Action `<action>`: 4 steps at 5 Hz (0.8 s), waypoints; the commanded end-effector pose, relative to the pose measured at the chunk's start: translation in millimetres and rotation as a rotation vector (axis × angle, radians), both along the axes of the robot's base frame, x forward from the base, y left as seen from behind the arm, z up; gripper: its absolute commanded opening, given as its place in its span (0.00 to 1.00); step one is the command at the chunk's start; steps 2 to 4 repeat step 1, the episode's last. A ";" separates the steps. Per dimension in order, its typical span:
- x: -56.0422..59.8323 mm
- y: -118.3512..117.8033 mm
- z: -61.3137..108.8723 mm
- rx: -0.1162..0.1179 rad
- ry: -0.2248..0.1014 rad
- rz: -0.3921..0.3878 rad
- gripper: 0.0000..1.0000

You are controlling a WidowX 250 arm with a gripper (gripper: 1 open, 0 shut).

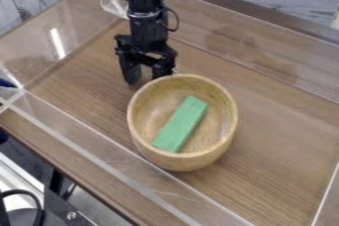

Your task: Put the green block in the brown bowl

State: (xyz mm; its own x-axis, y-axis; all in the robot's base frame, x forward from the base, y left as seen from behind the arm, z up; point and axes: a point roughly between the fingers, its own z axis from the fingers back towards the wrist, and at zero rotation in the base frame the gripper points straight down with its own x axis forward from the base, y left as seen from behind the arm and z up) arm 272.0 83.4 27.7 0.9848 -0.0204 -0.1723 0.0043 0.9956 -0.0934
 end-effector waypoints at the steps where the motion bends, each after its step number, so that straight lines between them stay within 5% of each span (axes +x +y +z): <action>1: 15.4 5.0 45.7 0.017 -0.123 0.006 1.00; 4: 15.4 5.0 45.7 0.017 -0.123 0.006 1.00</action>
